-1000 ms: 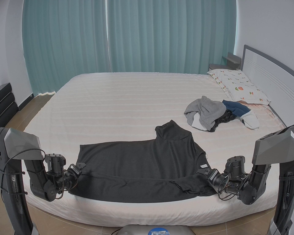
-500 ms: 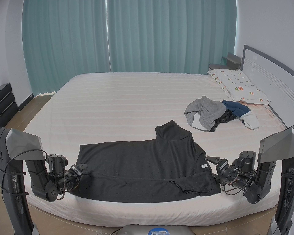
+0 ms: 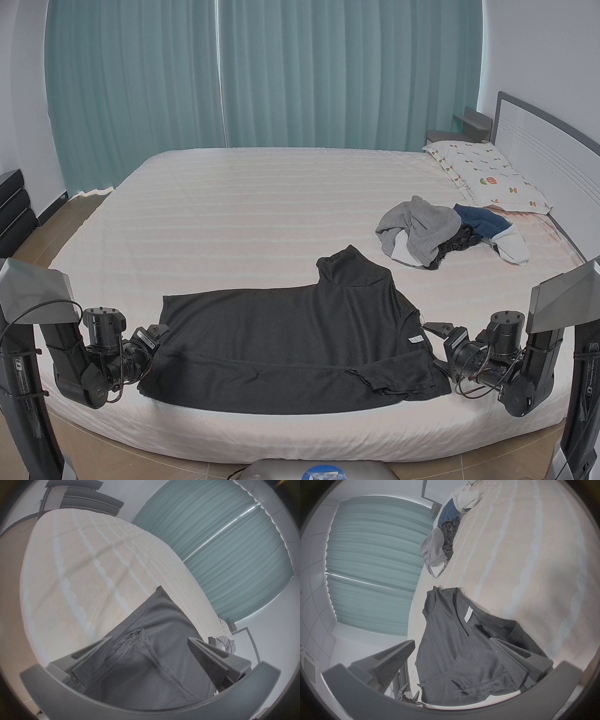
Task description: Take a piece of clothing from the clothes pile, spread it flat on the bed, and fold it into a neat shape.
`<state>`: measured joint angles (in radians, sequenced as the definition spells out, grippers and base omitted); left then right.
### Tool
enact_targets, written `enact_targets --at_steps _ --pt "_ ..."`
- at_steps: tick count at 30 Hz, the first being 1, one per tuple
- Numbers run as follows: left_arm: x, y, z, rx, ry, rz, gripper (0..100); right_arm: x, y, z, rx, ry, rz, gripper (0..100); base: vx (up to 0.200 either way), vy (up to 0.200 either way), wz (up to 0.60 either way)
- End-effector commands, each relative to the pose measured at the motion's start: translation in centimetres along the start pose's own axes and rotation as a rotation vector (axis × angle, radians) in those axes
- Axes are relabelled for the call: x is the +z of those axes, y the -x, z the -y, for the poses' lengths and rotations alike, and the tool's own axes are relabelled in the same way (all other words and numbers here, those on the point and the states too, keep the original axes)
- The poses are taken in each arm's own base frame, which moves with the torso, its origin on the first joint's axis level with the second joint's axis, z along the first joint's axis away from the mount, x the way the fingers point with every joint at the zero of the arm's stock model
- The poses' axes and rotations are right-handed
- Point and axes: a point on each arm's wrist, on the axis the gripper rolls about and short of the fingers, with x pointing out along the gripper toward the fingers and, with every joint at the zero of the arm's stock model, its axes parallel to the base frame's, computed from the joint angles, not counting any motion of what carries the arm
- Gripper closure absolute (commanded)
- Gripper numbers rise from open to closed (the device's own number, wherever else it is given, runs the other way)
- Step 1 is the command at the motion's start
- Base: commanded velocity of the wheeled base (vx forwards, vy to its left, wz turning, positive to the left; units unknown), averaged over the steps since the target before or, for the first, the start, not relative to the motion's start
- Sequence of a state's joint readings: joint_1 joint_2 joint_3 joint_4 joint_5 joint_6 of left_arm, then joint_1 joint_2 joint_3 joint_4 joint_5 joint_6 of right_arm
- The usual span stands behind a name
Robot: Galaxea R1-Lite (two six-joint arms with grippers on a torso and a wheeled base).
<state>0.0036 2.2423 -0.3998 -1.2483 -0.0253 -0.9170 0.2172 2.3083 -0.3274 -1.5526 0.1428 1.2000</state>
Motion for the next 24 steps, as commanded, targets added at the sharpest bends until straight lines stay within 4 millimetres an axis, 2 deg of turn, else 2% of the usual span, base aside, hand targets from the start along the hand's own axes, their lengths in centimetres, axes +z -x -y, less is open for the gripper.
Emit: enact_targets --at_steps 1,9,13,21,24 --pt "0.4 0.3 0.1 -0.01 0.006 0.011 0 0.1 0.0 -0.1 0.012 0.002 0.003 0 0.0 0.2 0.0" --pt "0.6 0.2 -0.2 -0.004 0.009 0.009 0 0.0 0.0 0.0 0.01 0.002 -0.003 0 0.0 0.2 0.0" --pt "0.4 0.2 0.1 -0.014 0.0 0.003 0 0.0 -0.1 0.0 0.01 0.003 -0.005 0 0.0 0.0 0.0" --pt "0.5 0.9 1.8 -0.128 -0.017 -0.063 0 -0.4 -0.3 0.4 -0.004 0.032 -0.018 0 0.0 0.0 0.0" --pt "0.4 0.6 2.4 -0.155 -0.046 -0.072 0 -0.4 -0.3 0.4 -0.004 0.032 -0.018 0 0.0 0.0 0.0"
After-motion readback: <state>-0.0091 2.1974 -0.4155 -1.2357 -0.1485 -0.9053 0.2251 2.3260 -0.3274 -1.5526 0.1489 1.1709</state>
